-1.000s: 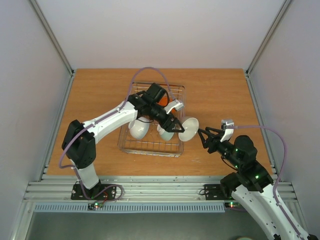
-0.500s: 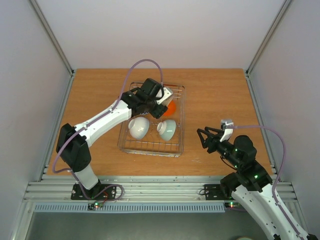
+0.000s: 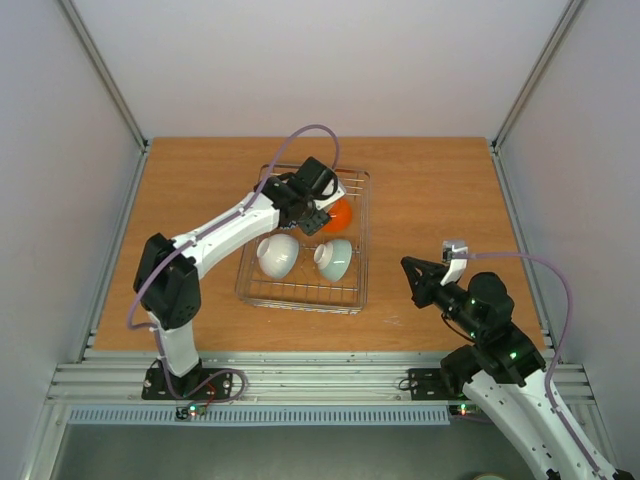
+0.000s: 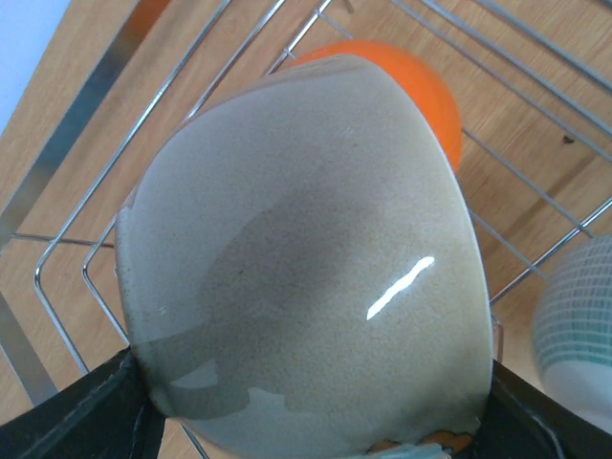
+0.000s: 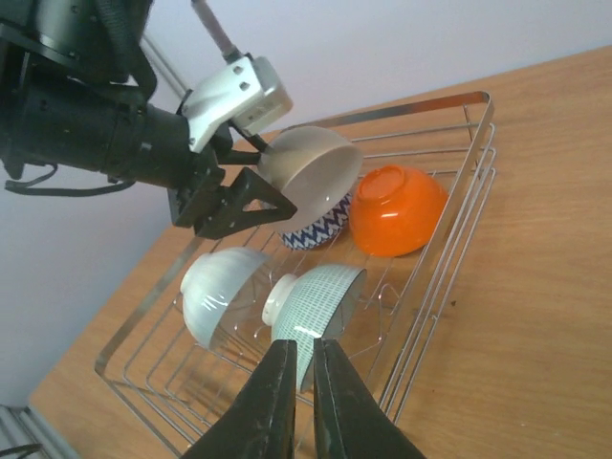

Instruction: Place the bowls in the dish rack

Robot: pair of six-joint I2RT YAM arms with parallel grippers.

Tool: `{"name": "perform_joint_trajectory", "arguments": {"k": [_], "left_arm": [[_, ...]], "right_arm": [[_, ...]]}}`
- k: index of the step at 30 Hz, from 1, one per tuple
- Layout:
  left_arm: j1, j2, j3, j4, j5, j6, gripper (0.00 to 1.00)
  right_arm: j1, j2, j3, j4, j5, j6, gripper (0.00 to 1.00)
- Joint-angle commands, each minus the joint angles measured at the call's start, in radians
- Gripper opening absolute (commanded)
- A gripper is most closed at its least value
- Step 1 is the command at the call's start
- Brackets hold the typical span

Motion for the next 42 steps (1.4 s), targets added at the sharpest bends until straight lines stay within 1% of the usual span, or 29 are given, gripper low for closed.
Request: {"name": "perform_joint_trajectory", "arguments": {"k": [1, 11, 19, 26, 35, 42], "left_arm": [[-0.011, 0.033, 0.074, -0.02, -0.059, 0.028, 0.0], [-0.019, 0.08, 0.103, -0.126, -0.085, 0.057, 0.0], [-0.041, 0.147, 0.112, -0.205, -0.105, 0.083, 0.0], [-0.043, 0.184, 0.097, -0.154, -0.149, 0.09, 0.0], [-0.05, 0.273, 0.095, -0.109, -0.199, 0.084, 0.0], [-0.054, 0.312, 0.114, -0.138, -0.163, 0.075, 0.01]], "right_arm": [[0.005, -0.018, 0.002, -0.015, 0.015, -0.002, 0.08], [0.005, -0.008, -0.003, -0.025, 0.03, -0.003, 0.08], [0.005, 0.019, -0.003, -0.014, 0.039, -0.003, 0.09], [0.005, 0.021, -0.007, -0.015, 0.034, -0.003, 0.09], [0.005, 0.015, -0.012, -0.018, 0.032, 0.0, 0.09], [0.005, 0.006, -0.012, -0.029, 0.036, 0.0, 0.09]]}}
